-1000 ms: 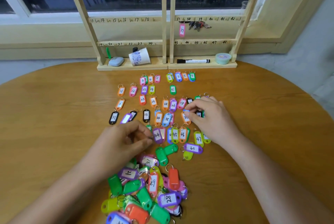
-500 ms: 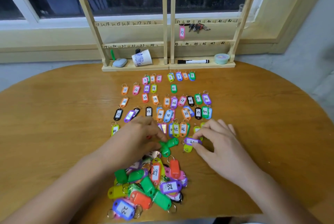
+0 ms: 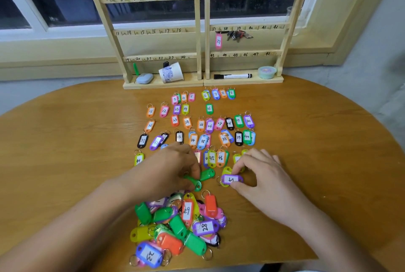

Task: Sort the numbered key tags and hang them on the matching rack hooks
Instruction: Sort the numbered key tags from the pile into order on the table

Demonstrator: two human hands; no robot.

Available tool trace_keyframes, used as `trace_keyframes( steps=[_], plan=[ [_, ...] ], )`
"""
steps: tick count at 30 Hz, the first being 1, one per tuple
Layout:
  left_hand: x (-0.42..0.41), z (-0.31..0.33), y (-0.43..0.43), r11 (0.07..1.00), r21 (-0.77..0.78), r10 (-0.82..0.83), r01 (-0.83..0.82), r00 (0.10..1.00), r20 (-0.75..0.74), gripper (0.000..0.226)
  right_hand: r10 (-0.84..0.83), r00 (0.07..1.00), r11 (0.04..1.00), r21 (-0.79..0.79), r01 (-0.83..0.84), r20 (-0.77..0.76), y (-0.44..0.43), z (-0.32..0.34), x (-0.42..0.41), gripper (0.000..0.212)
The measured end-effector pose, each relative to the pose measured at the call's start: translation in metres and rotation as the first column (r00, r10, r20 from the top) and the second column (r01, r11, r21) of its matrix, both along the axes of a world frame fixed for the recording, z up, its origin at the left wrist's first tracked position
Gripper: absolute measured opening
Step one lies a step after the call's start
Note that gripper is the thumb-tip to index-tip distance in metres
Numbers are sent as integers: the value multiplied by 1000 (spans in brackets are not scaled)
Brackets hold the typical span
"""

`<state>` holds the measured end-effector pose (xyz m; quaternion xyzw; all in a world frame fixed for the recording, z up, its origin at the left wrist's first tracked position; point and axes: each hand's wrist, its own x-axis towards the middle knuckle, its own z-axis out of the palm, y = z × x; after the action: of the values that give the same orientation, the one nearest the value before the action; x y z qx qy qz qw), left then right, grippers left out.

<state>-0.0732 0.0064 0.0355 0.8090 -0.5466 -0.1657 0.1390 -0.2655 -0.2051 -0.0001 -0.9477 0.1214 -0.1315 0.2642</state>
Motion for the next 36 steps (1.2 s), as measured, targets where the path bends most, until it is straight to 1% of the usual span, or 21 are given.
trace_keyframes(
  steps=[5, 7, 9, 12, 14, 17, 19, 21, 24, 28, 29, 31, 33, 36],
  plan=[
    [2, -1, 2, 997, -75, -25, 21, 998, -49, 19, 31, 999, 998, 59, -31, -7, 1, 10, -4, 21],
    [4, 1, 5, 992, -126, -1, -10, 996, -85, 21, 29, 999, 992, 125, -26, -18, 0, 15, -4, 20],
    [6, 4, 8, 981, -189, 29, -51, 993, -115, 22, -5, 1000, 971, 239, 10, -25, -5, 20, -2, 18],
    [12, 10, 13, 951, -292, 60, -103, 987, -152, 19, -48, 999, 887, 459, 36, 14, -13, 27, 9, 20],
    [17, 10, 16, 922, -348, 97, -171, 971, -220, 17, -66, 996, 815, 579, 22, 56, -15, 33, 19, 19],
    [29, 9, 16, 866, -405, 145, -293, 923, -358, 9, -97, 991, 739, 673, 8, 95, -16, 43, 36, 15],
    [37, 9, 15, 832, -429, 147, -352, 885, -441, 7, -117, 988, 708, 706, 12, 101, -14, 47, 49, 13],
    [48, 9, 14, 794, -451, 161, -407, 857, -490, 6, -133, 986, 667, 745, 13, 101, -13, 50, 64, 13],
    [66, 6, 13, 738, -484, 208, -471, 840, -500, 15, -129, 988, 646, 763, 14, 91, -12, 54, 87, 12],
    [76, -8, 18, 683, -520, 269, -513, 838, -474, 31, -122, 992, 643, 763, 64, 20, -16, 60, 126, 11],
    [76, -13, 21, 675, -519, 281, -525, 833, -476, 30, -128, 992, 641, 763, 80, 3, -19, 60, 138, 11],
    [76, -18, 24, 655, -519, 282, -550, 814, -508, 17, -150, 989, 630, 770, 99, -4, -24, 61, 164, 13],
    [76, -20, 26, 615, -541, 297, -573, 805, -514, 7, -173, 985, 622, 774, 119, -12, -30, 62, 192, 12],
    [80, -23, 25, 569, -557, 353, -606, 791, -500, 12, -222, 974, 681, 710, 179, -32, -39, 58, 236, 12]
  ],
)
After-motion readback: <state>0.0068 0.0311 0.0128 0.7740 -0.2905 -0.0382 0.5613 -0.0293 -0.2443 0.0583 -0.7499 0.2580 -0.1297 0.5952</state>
